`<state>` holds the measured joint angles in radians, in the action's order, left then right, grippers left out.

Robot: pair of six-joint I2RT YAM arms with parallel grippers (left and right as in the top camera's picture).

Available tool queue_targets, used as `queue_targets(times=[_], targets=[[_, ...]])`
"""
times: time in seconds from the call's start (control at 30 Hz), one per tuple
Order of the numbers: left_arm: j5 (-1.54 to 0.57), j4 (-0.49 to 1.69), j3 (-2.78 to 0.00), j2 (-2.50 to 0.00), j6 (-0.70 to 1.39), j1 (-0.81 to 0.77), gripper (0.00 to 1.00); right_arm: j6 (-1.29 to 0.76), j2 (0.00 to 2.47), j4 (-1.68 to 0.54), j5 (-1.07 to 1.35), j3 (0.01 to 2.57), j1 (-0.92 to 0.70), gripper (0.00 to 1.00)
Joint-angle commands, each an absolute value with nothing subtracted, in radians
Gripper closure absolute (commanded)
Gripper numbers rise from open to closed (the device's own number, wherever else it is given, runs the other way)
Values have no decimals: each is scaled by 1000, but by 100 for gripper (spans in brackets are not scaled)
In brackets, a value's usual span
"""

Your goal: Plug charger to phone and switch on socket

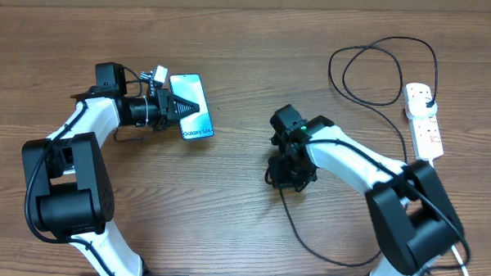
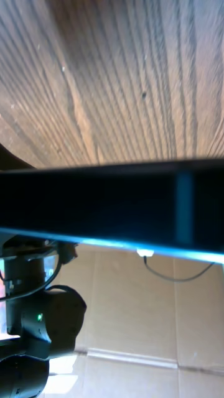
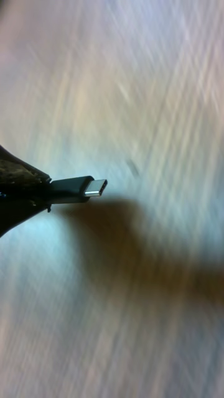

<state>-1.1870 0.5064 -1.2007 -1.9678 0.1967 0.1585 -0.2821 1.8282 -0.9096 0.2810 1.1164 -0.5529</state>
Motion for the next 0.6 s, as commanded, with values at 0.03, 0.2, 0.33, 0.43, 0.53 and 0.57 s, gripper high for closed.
queue_targets(times=[0.03,0.2,0.33,0.43,0.53,0.57], targets=[[-1296,545,-1204,-1875,159,180,96,-226,1646,-887,537,1120,-553,96],[-1229,603,-1204,-1692,167,183,95,-149,1537,-874,679,1119,-553,96],[-1158,618,-1204,-1526,221,170,96,-99,1518,-816,797,1107,-553,96],[-1118,635,-1204,-1420,275,153,95,-77,1518,-671,974,1053,-555,96],[-1117,646,-1204,-1358,322,149,96,-81,1518,-522,1073,999,-554,96],[-1109,651,-1204,-1348,322,151,95,-82,1518,-480,1076,986,-554,96]])
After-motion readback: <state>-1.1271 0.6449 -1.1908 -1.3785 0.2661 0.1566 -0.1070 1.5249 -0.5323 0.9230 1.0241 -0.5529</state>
